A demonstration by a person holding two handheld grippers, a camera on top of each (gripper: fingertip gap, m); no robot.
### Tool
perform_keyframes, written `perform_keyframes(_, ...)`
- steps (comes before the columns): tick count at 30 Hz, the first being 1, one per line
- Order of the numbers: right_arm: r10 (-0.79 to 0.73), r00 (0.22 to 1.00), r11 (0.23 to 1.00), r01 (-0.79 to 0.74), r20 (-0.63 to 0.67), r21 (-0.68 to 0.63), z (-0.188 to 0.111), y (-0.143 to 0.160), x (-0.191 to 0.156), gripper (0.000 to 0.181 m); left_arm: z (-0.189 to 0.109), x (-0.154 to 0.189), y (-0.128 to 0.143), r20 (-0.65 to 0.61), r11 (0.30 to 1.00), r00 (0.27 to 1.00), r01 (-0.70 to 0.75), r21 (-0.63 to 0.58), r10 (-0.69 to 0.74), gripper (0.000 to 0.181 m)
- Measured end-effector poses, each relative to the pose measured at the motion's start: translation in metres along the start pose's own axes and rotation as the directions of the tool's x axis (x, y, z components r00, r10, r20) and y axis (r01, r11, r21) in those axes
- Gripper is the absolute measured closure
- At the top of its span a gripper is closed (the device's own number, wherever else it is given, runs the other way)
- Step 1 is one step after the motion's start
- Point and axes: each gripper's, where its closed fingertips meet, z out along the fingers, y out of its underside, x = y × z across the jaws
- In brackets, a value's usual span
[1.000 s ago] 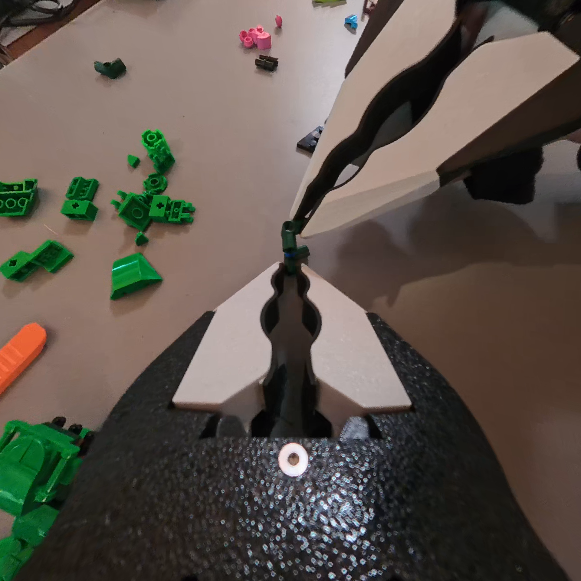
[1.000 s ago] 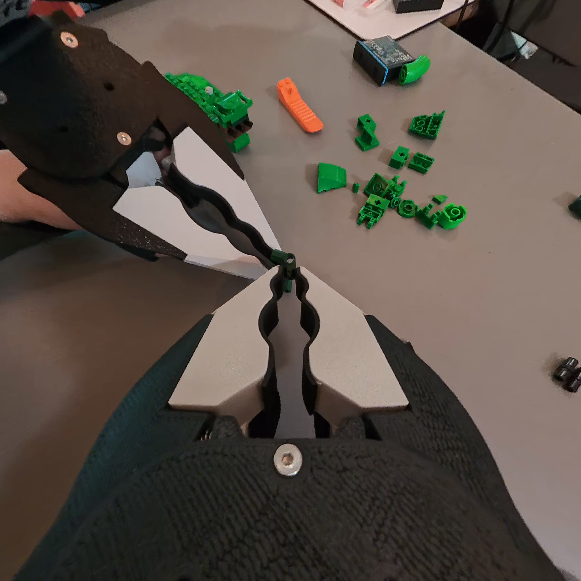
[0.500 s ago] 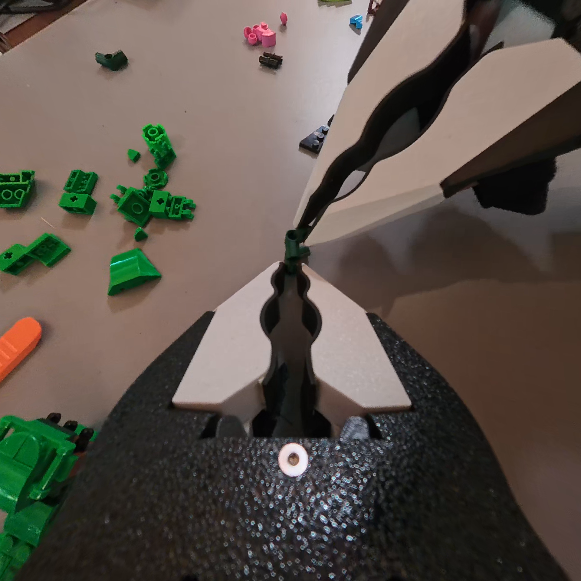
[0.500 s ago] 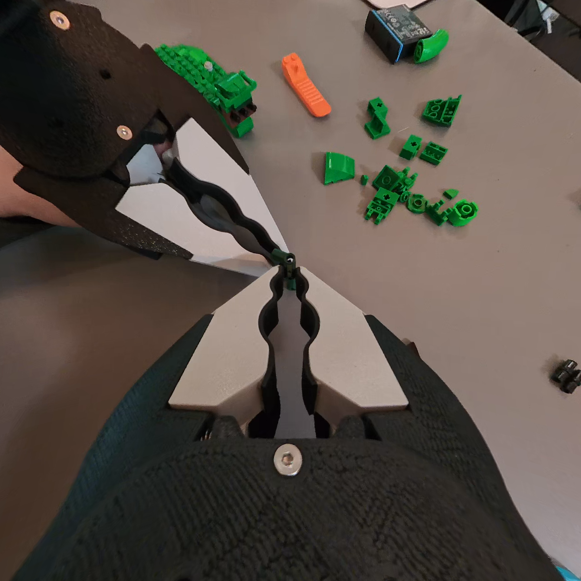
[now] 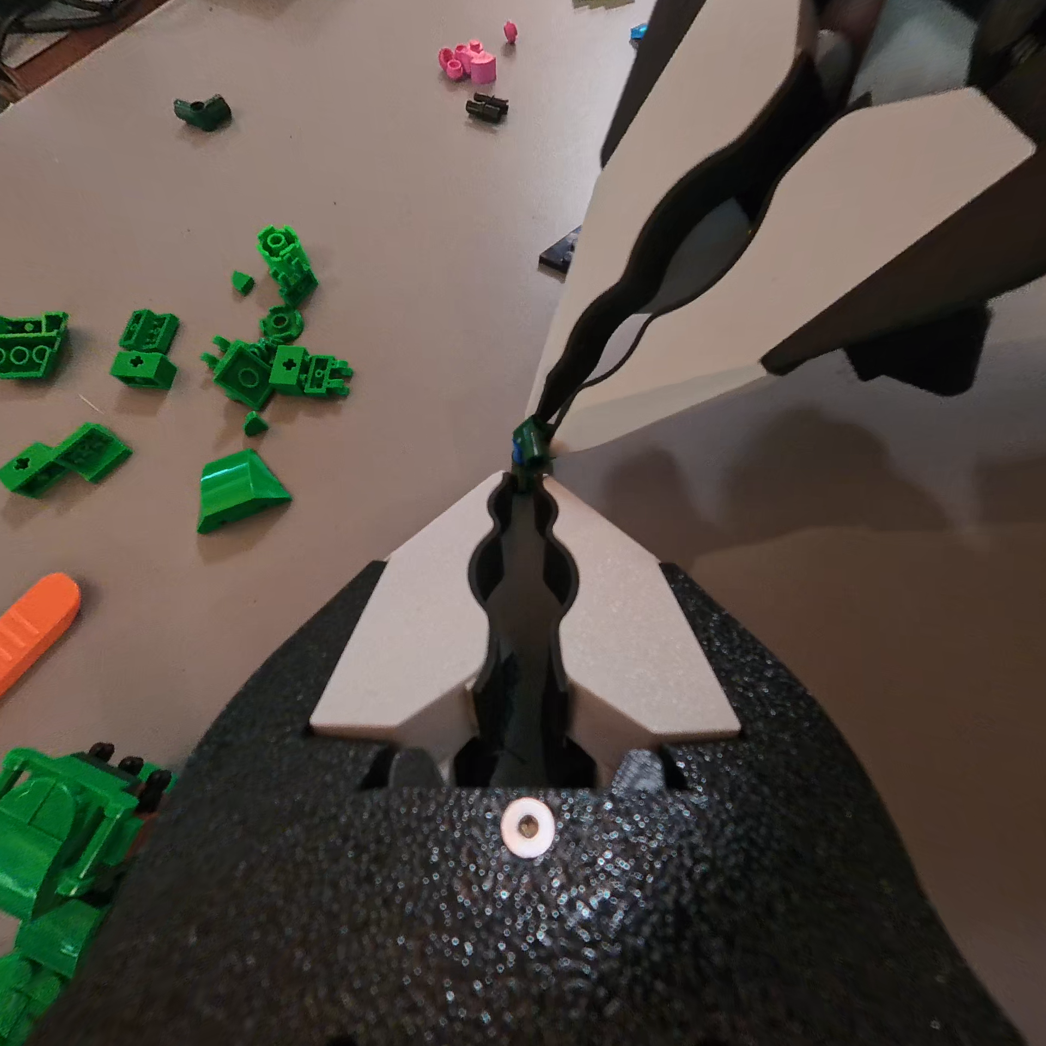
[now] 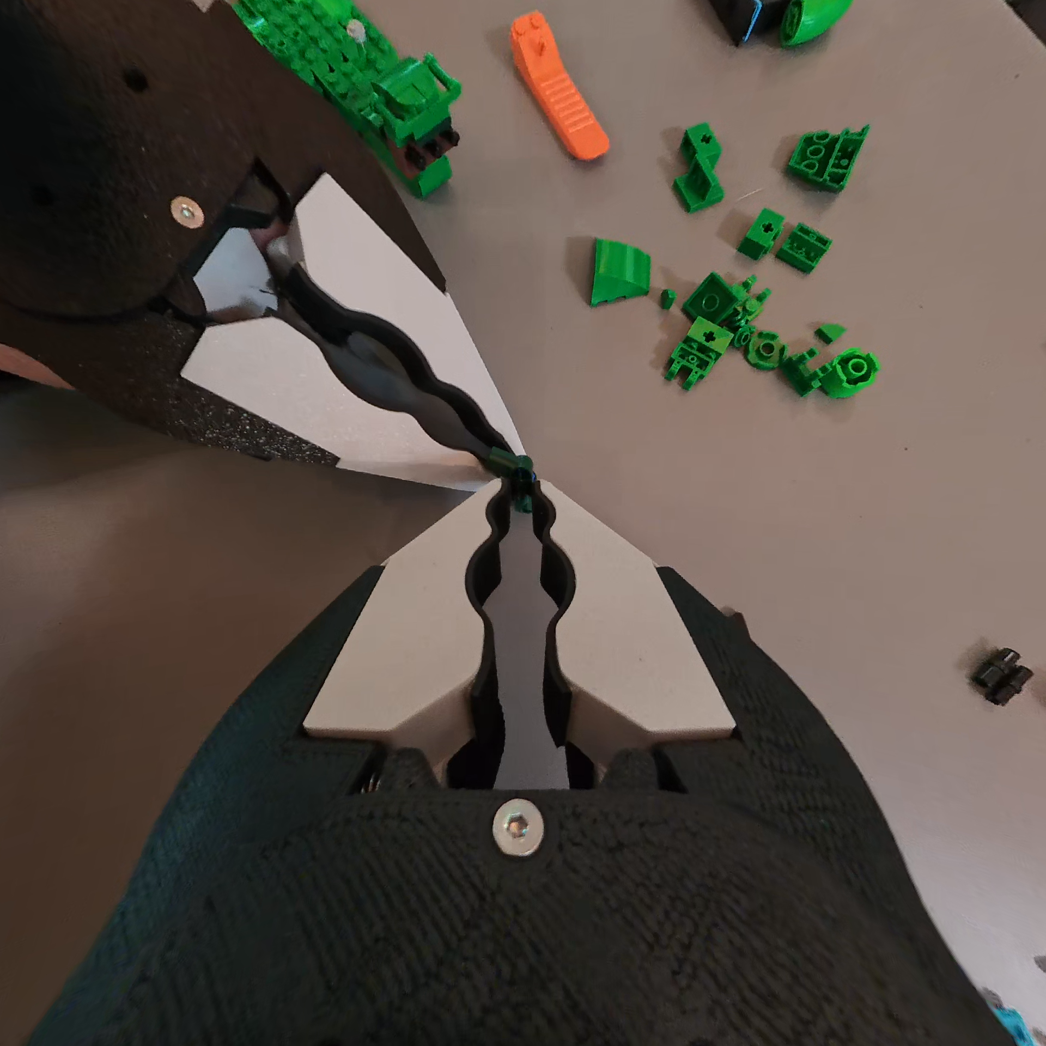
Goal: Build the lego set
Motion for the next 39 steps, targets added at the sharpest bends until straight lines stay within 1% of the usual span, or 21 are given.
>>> perform_keyframes(5, 0.024, 0.999, 0.998, -0.023, -0.030, 0.056, -0.005, 0.002, 0.004, 0.176, 0.000, 0.001, 0.000, 0.002, 1.000, 1.000, -0.015, 0.007, 0.015, 0.176)
perform_keyframes(6, 0.030, 0.999, 0.997, -0.027, -0.040, 0.069, -0.007, 0.003, 0.006, 0.176, 0.000, 0.002, -0.001, 0.006, 1.000, 1.000, -0.024, 0.006, 0.024, 0.171)
perform_keyframes(7, 0.035, 0.998, 0.996, -0.031, -0.045, 0.079, -0.009, 0.004, 0.006, 0.176, -0.001, 0.003, -0.001, 0.001, 0.999, 0.999, -0.036, 0.004, 0.036, 0.161)
perform_keyframes(8, 0.038, 0.998, 0.996, -0.034, -0.047, 0.084, -0.010, 0.005, 0.007, 0.176, -0.002, 0.003, -0.001, -0.001, 0.999, 0.999, -0.044, 0.005, 0.044, 0.155)
perform_keyframes(10, 0.040, 0.998, 0.995, -0.035, -0.055, 0.092, -0.013, 0.007, 0.009, 0.176, -0.008, 0.006, -0.008, -0.009, 0.996, 0.997, -0.073, 0.044, 0.074, 0.147)
perform_keyframes(13, 0.028, 0.998, 0.994, -0.022, -0.048, 0.106, -0.014, 0.006, 0.006, 0.176, -0.020, 0.011, -0.024, -0.001, 0.976, 0.987, -0.161, 0.147, 0.163, 0.144)
perform_keyframes(15, -0.002, 0.998, 0.994, 0.009, -0.058, 0.107, -0.015, 0.003, 0.003, 0.176, -0.026, 0.016, -0.033, 0.021, 0.949, 0.969, -0.247, 0.198, 0.247, 0.145)
perform_keyframes(16, -0.021, 0.997, 0.994, 0.029, -0.070, 0.108, -0.015, 0.002, 0.002, 0.176, -0.026, 0.017, -0.034, 0.044, 0.935, 0.956, -0.294, 0.198, 0.291, 0.148)
perform_keyframes(18, -0.051, 0.994, 0.992, 0.061, -0.092, 0.110, -0.016, 0.000, 0.001, 0.176, -0.024, 0.018, -0.033, 0.097, 0.910, 0.926, -0.377, 0.174, 0.365, 0.155)
perform_keyframes(19, -0.061, 0.993, 0.991, 0.071, -0.098, 0.111, -0.017, -0.001, 0.000, 0.176, -0.022, 0.016, -0.033, 0.131, 0.898, 0.911, -0.410, 0.158, 0.392, 0.161)
perform_keyframes(21, -0.072, 0.992, 0.990, 0.083, -0.105, 0.112, -0.018, -0.002, 0.000, 0.176, -0.020, 0.014, -0.031, 0.171, 0.884, 0.889, -0.448, 0.132, 0.425, 0.170)
perform_keyframes(22, -0.073, 0.991, 0.991, 0.085, -0.114, 0.108, -0.018, -0.001, 0.001, 0.176, -0.018, 0.012, -0.030, 0.171, 0.891, 0.894, -0.437, 0.120, 0.415, 0.171)
perform_keyframes(25, -0.063, 0.988, 0.993, 0.077, -0.138, 0.095, -0.019, 0.003, 0.009, 0.176, -0.017, 0.009, -0.025, 0.128, 0.931, 0.935, -0.345, 0.118, 0.330, 0.159)
perform_keyframes(27, -0.049, 0.989, 0.994, 0.063, -0.142, 0.094, -0.020, 0.005, 0.012, 0.176, -0.014, 0.007, -0.020, 0.081, 0.963, 0.967, -0.249, 0.102, 0.242, 0.139)
perform_keyframes(29, -0.041, 0.989, 0.994, 0.055, -0.140, 0.095, -0.019, 0.006, 0.013, 0.176, -0.010, 0.005, -0.014, 0.061, 0.978, 0.980, -0.195, 0.077, 0.191, 0.130)
perform_keyframes(34, -0.069, 0.990, 0.991, 0.083, -0.126, 0.109, -0.017, 0.006, 0.010, 0.176, -0.002, 0.000, -0.009, 0.104, 0.979, 0.975, -0.201, 0.033, 0.197, 0.138)
perform_keyframes(36, -0.106, 0.988, 0.985, 0.121, -0.116, 0.123, -0.018, 0.004, 0.008, 0.176, -0.001, 0.002, -0.008, 0.083, 0.979, 0.976, -0.203, 0.033, 0.200, 0.141)
perform_keyframes(39, -0.132, 0.987, 0.979, 0.144, -0.092, 0.145, -0.018, 0.004, 0.007, 0.176, -0.002, 0.008, -0.006, 0.020, 0.982, 0.983, -0.186, 0.044, 0.185, 0.141)
